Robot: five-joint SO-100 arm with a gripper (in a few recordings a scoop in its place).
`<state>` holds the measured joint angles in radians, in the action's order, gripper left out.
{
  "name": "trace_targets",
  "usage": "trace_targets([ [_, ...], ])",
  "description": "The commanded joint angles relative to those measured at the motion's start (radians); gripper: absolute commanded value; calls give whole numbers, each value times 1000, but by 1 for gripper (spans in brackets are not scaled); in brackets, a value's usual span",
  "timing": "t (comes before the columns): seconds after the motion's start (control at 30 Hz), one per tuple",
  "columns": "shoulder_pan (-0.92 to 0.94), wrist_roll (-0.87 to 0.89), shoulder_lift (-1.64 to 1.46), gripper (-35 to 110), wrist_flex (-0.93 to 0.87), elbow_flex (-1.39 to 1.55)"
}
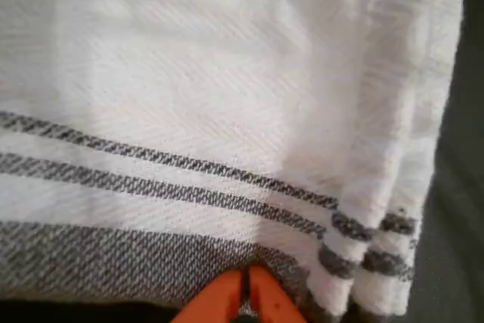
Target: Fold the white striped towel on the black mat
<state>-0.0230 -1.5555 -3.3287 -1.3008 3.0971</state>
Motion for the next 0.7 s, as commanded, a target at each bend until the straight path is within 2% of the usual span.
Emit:
trace_targets([
  [0.0,6,8,-5,0,-9,17],
  [0.67,12,8,-5,0,-9,17],
])
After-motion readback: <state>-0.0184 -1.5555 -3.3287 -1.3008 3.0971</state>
